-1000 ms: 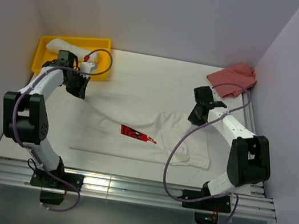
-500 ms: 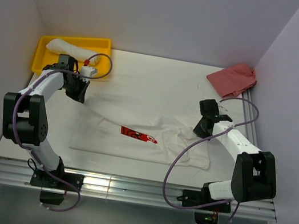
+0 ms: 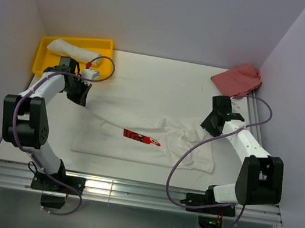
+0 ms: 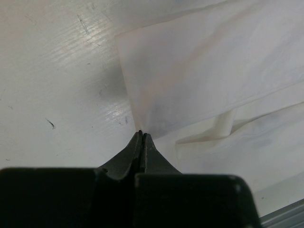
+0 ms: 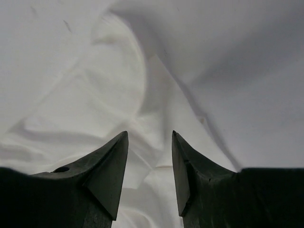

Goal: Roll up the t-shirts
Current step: Fold the tshirt

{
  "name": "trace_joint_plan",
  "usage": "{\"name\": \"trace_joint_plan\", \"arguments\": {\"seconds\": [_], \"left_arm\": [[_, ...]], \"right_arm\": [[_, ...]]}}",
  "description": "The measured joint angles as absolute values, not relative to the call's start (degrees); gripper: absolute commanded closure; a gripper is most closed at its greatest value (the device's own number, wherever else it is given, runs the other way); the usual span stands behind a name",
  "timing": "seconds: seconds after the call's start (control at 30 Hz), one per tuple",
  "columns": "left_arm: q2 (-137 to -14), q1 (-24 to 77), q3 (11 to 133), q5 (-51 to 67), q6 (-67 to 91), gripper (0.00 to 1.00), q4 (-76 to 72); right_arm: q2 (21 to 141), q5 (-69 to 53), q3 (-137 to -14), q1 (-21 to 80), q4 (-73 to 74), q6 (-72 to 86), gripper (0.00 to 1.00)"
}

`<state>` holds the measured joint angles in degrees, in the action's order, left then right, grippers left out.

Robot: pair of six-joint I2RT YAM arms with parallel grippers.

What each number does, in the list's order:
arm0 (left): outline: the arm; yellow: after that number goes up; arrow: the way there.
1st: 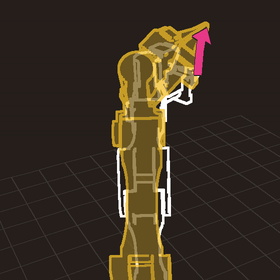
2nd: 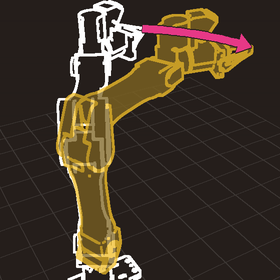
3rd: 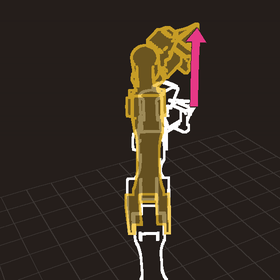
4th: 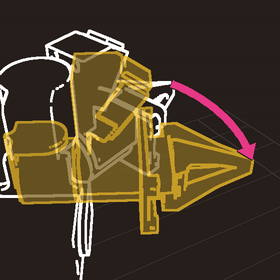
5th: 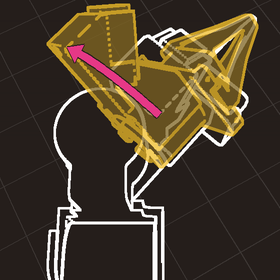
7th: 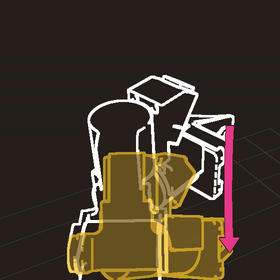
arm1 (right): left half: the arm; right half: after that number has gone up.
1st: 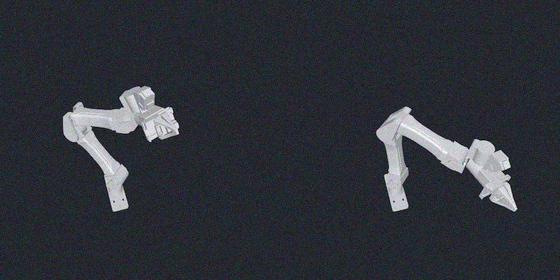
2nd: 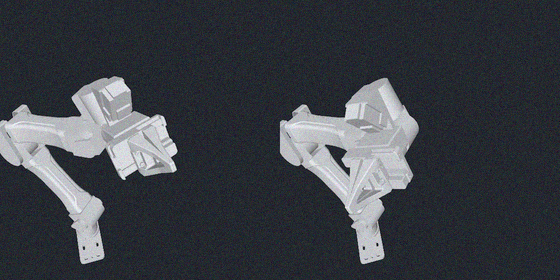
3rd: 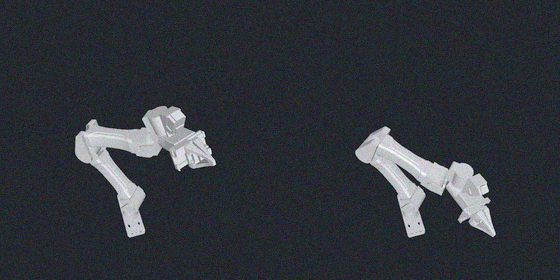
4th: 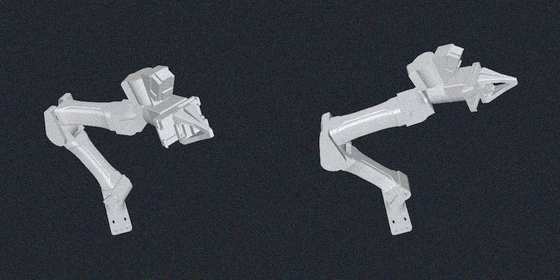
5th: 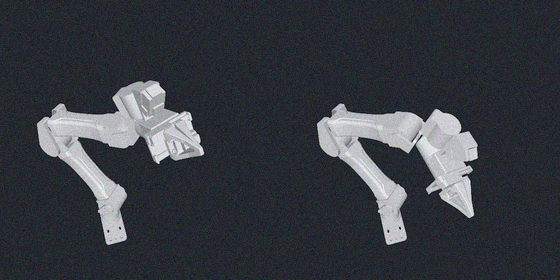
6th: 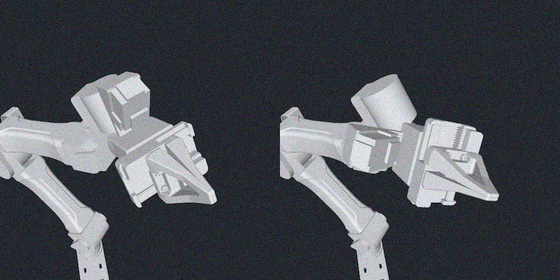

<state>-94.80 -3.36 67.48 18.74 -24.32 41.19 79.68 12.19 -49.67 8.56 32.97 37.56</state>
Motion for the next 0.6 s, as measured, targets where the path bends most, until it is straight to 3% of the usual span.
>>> {"name": "trace_joint_plan", "arguments": {"seconds": [0.27,0.6], "left_arm": [[-94.3,-3.4,67.5,18.8,-24.3,1.00,41.2],[-94.5,-3.4,67.5,18.8,-24.0,1.00,41.2]], "right_arm": [[86.6,7.7,-60.9,4.1,30.0,36.0,0.49],[97.9,3.8,-65.5,1.8,29.6,33.3,0.49]]}}
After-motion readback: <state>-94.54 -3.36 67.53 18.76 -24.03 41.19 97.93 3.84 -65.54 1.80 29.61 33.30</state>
